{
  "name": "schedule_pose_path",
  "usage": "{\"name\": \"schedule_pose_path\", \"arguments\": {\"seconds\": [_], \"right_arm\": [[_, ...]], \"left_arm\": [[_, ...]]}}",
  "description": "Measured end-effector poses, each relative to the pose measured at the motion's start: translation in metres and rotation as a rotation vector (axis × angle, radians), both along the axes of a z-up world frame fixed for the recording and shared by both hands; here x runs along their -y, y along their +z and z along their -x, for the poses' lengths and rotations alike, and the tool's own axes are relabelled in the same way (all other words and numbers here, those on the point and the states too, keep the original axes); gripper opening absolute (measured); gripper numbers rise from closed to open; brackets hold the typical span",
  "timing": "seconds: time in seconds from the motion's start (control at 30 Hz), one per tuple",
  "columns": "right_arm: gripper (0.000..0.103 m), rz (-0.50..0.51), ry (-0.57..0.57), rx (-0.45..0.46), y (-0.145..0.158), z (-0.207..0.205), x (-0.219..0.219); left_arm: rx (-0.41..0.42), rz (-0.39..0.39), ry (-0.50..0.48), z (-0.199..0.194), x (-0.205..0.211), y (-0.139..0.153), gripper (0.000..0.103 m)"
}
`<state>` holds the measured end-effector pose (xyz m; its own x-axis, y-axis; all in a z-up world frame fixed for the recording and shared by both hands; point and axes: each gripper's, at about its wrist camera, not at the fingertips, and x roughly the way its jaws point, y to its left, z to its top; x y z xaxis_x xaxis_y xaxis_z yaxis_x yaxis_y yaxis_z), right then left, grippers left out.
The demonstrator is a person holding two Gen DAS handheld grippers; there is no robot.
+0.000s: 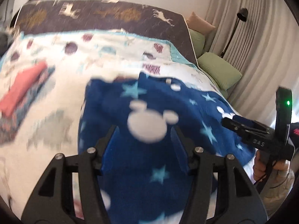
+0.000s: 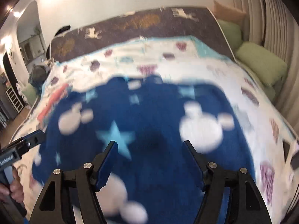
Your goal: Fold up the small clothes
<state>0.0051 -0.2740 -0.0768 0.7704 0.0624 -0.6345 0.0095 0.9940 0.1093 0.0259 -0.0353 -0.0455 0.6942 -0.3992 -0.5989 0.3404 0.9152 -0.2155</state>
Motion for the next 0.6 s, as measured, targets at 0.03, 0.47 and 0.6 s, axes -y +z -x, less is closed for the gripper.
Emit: {"name": "schedule_pose_path", "arguments": {"seconds": [0.03,0.47,0.6], "right_arm": [[0.072,-0.003,0.003,-0.01,-0.001,-0.011,-0.003],[0.075,0.001,-0.013,-0.024,0.009,-0.079,0.03],[0.075,-0.072,-0.085,-0.167,-0.023,-0.136,0.057]], "left_arm": [[-0.004,-0.011,-0.002,-0.009,0.005,-0.004,0.063],[-0.017,-0.003,0.005,-0.053,0.014,-0.002,0.073],[-0.066,-0.159,0.066,-0.095,0.03,-0.033,0.075]]}}
